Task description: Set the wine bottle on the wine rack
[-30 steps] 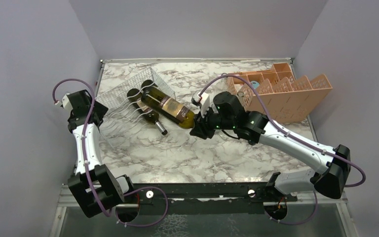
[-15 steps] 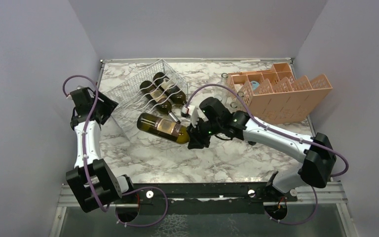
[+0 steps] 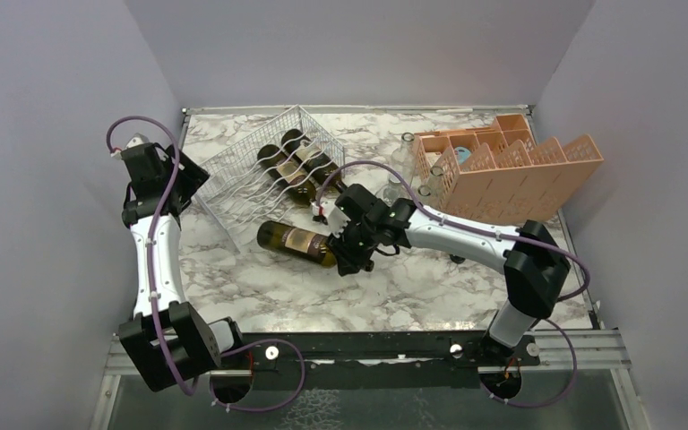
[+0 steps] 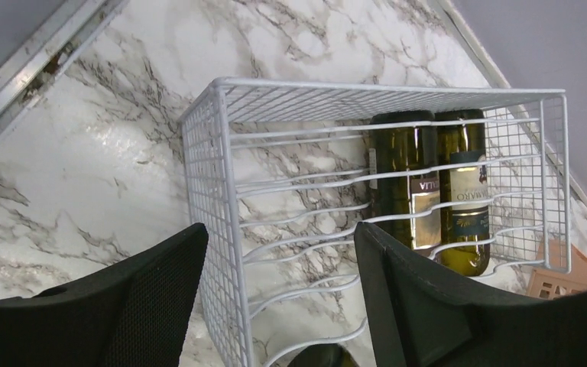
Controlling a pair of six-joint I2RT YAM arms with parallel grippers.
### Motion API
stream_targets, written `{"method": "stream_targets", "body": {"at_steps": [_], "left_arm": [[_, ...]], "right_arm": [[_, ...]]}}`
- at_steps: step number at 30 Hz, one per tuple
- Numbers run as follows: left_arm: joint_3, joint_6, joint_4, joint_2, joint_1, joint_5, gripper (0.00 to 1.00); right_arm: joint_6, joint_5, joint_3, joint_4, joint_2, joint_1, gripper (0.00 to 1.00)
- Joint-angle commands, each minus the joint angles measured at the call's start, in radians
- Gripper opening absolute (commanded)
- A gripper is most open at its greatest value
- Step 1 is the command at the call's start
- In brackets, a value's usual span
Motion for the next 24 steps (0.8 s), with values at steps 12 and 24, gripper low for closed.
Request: {"method": "stream_targets", "body": {"at_steps": [12, 24], "left_arm": [[0.254, 0.169, -0.173, -0.029, -0.171, -0.088, 0.76], [0.289, 0.220, -0.185, -0.047, -0.298, 0.058, 0.76]], "right_arm": [[0.149, 0.134, 0.141, 0.193, 0.108, 0.001, 0.01], [0.334, 0.209, 0.130, 0.525, 0.210, 0.001, 0.01]]}}
